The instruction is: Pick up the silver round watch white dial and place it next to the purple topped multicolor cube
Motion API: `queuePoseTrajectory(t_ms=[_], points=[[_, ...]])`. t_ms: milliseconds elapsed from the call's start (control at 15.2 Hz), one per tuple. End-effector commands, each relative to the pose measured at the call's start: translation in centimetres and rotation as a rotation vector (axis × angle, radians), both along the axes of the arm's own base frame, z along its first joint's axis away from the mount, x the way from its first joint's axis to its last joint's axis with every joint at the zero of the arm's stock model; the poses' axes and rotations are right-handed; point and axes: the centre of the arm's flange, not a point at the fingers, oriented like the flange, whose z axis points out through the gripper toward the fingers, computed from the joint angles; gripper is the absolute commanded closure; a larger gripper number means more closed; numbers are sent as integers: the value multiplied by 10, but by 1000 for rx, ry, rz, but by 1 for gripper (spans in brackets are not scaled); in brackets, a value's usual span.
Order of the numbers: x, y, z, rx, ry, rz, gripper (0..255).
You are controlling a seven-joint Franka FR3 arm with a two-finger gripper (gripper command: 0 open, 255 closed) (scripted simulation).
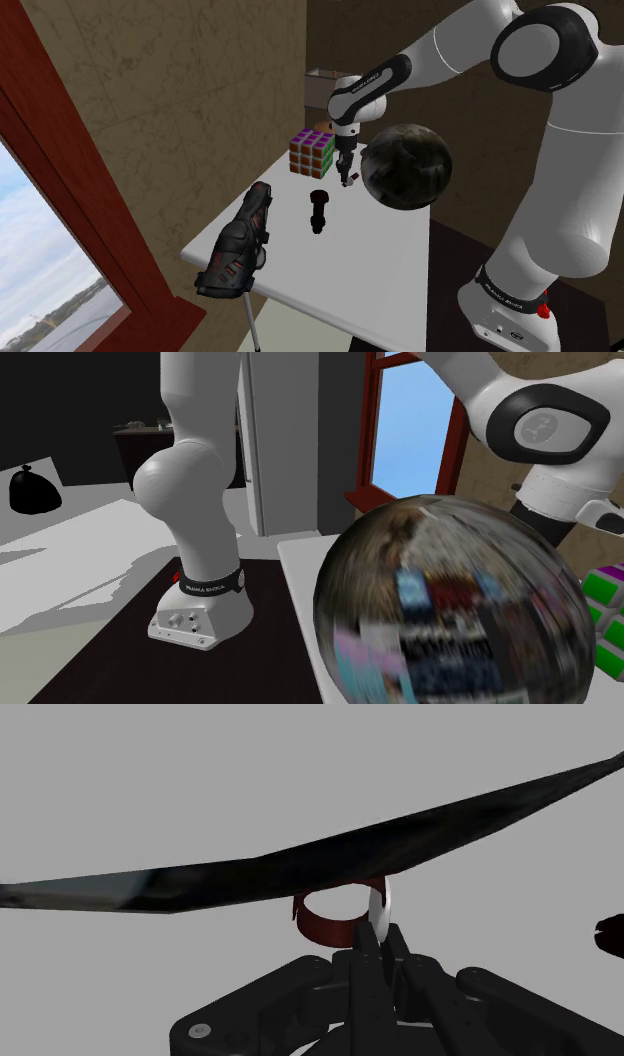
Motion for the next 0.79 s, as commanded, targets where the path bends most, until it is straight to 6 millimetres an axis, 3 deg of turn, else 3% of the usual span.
queuePoseTrajectory(t_ms=[0,330,726], points=[[0,-1,-10,0,0,0,255],[0,-1,-38,0,0,0,255],[0,-1,-38,0,0,0,255]])
